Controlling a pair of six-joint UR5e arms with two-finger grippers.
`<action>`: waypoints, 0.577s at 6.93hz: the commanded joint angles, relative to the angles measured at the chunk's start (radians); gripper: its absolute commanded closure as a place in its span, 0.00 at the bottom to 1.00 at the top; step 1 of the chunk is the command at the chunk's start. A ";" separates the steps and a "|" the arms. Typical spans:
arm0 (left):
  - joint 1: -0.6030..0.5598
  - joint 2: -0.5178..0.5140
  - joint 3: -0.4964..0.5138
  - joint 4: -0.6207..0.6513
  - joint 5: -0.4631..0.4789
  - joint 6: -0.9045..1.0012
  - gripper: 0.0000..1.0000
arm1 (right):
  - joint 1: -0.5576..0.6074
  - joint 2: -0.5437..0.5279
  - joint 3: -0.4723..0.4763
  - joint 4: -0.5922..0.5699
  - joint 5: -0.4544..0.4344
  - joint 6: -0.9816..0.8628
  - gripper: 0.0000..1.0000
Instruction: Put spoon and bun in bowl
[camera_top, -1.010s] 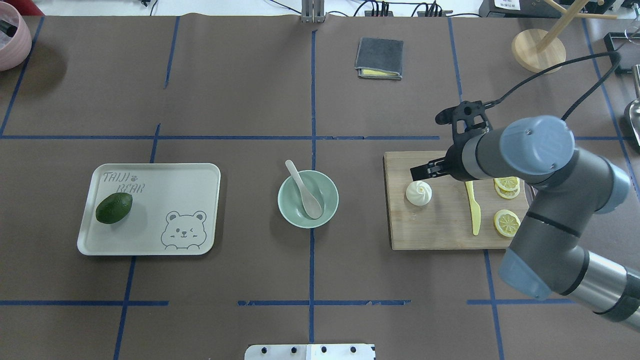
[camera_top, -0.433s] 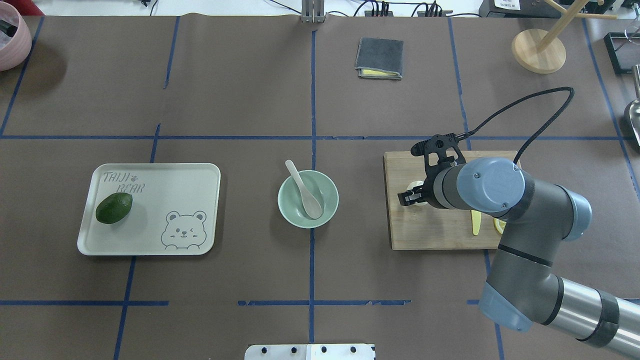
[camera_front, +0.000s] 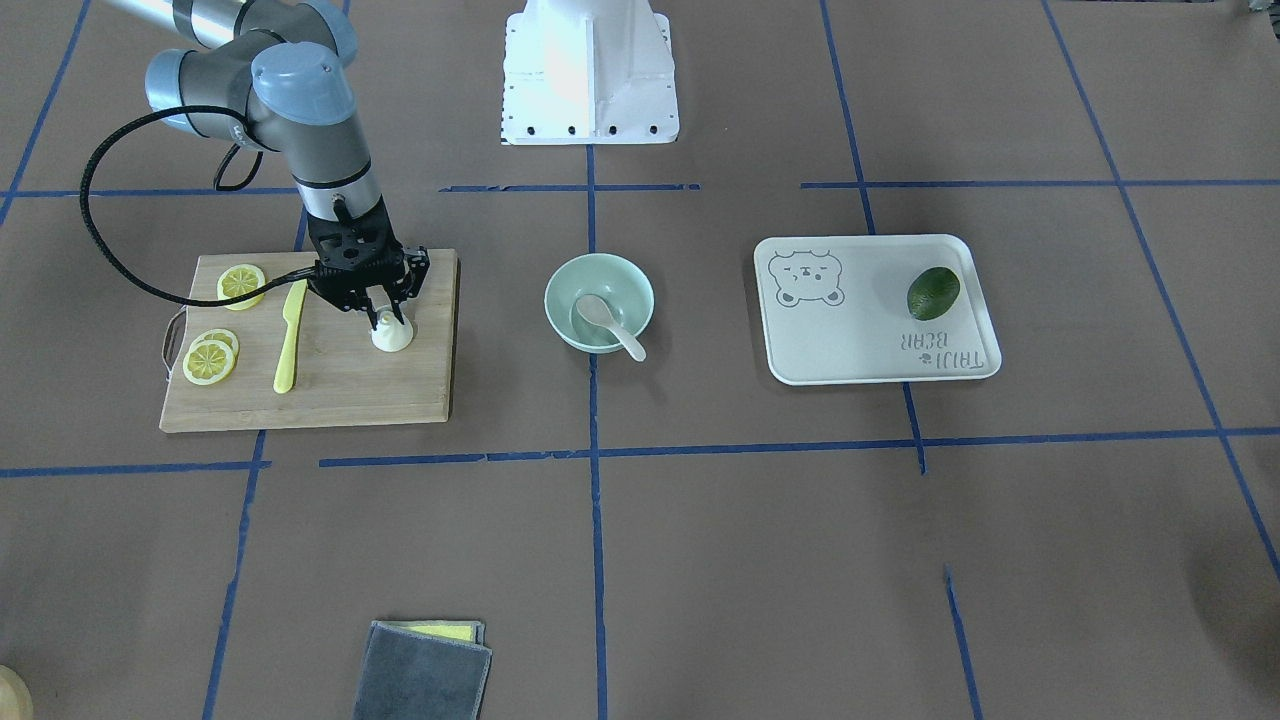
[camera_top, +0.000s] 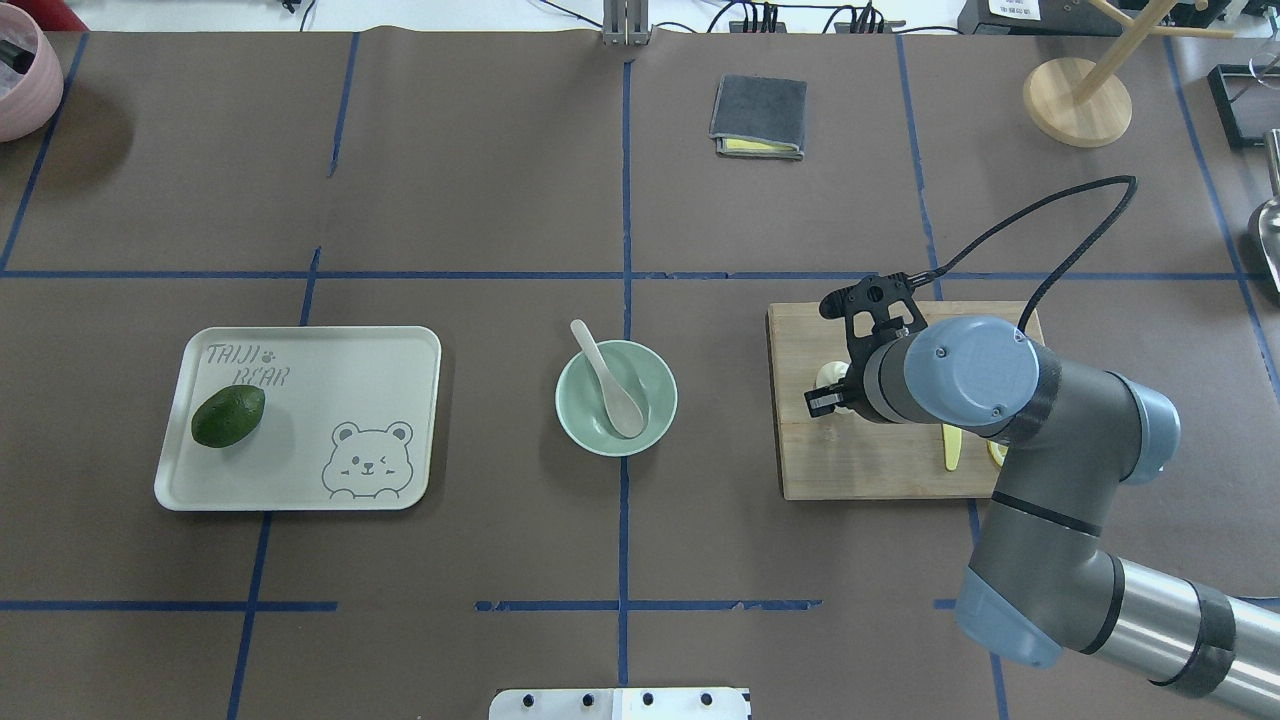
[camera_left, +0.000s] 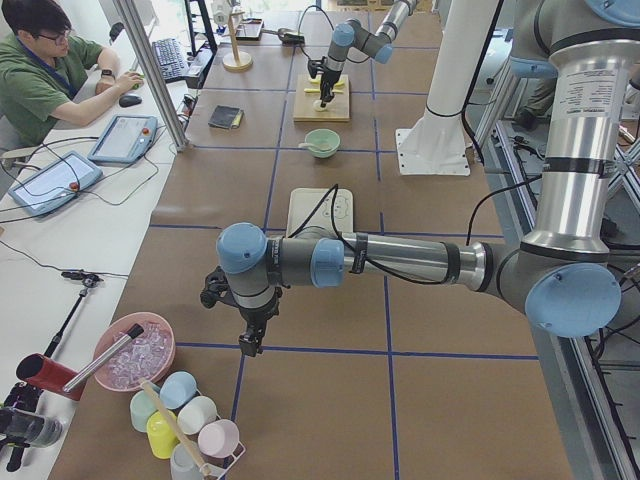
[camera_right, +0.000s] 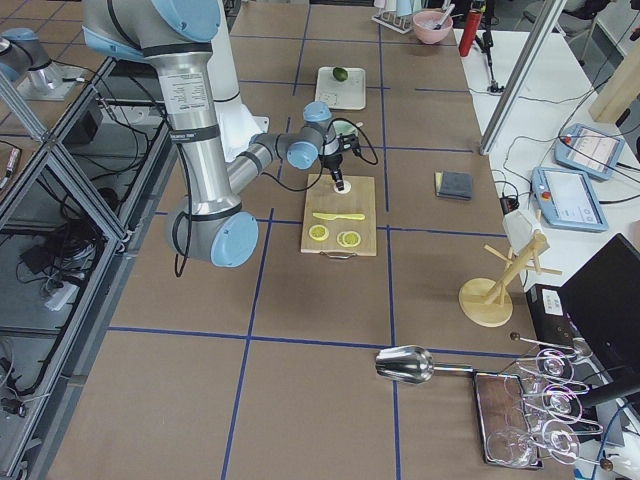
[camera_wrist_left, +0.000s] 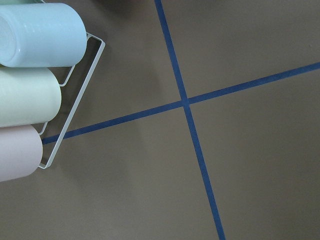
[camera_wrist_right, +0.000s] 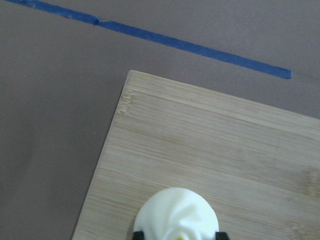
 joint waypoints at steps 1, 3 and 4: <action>0.000 -0.001 -0.002 0.000 0.000 0.000 0.00 | -0.001 0.047 0.009 -0.016 -0.001 0.003 1.00; 0.000 -0.001 -0.002 -0.001 -0.002 0.000 0.00 | -0.033 0.287 -0.005 -0.267 -0.005 0.108 1.00; 0.000 -0.001 -0.002 -0.001 -0.009 0.000 0.00 | -0.045 0.404 -0.037 -0.336 -0.008 0.160 1.00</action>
